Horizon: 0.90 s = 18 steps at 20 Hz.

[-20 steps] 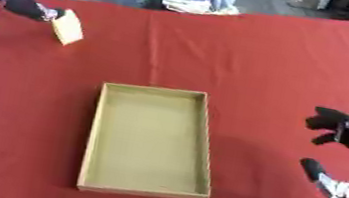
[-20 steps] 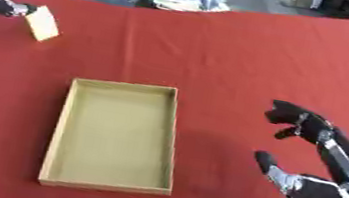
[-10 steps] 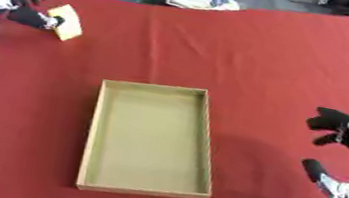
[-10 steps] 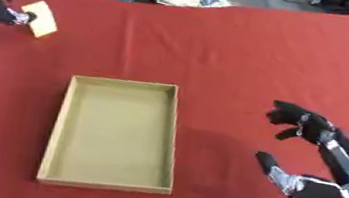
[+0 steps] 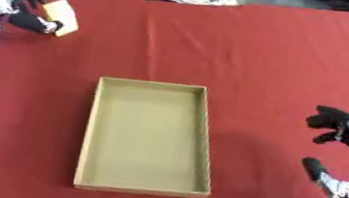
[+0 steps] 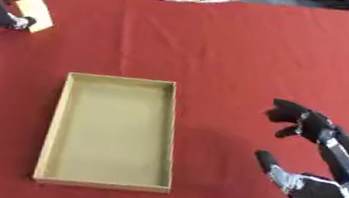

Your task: Pick up objects on the table and place them in the box.

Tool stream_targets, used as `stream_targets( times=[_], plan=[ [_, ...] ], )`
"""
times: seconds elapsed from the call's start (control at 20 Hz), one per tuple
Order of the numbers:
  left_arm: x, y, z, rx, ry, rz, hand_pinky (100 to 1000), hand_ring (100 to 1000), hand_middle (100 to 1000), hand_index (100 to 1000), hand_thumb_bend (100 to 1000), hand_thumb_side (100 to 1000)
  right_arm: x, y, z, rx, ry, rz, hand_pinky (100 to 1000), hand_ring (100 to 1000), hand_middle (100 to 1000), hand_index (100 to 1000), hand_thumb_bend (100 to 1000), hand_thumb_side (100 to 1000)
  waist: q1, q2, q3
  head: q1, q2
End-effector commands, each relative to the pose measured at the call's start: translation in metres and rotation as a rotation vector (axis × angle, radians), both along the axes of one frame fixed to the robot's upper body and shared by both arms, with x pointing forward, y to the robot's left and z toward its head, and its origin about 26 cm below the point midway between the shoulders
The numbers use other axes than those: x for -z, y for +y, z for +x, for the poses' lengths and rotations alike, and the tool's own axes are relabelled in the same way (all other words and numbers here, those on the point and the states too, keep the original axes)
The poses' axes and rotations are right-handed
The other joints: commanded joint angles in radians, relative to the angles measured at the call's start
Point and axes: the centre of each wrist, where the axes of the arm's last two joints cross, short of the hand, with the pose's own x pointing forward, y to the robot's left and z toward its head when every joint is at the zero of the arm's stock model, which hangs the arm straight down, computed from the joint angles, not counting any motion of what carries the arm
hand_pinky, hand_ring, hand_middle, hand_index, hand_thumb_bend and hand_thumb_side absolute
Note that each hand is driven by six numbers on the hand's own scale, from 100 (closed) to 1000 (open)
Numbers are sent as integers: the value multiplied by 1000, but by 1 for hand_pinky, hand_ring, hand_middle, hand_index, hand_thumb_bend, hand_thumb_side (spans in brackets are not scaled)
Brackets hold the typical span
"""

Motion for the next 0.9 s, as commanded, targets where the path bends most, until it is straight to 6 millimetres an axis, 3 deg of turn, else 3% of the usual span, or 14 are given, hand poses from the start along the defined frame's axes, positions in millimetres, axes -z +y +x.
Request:
stream_targets(
  times=[0.05,0.5,0.9],
  plan=[
    [-13,5,-1,-5,-24,7,704,653,643,768,444,412,-7,0,0,-8,-22,-1,670,807,763,936,300,373,-3,-15,-2,0,-9],
    [-11,4,-1,13,-45,-23,685,619,546,661,268,283,-7,0,1,-9,-23,0,670,807,763,936,298,375,-2,-16,-4,-1,-9],
    [-28,-1,-3,65,-108,-52,673,600,507,624,223,274,-6,-1,0,-6,-20,1,671,807,763,936,298,374,-2,-26,4,-5,-5]
  ],
)
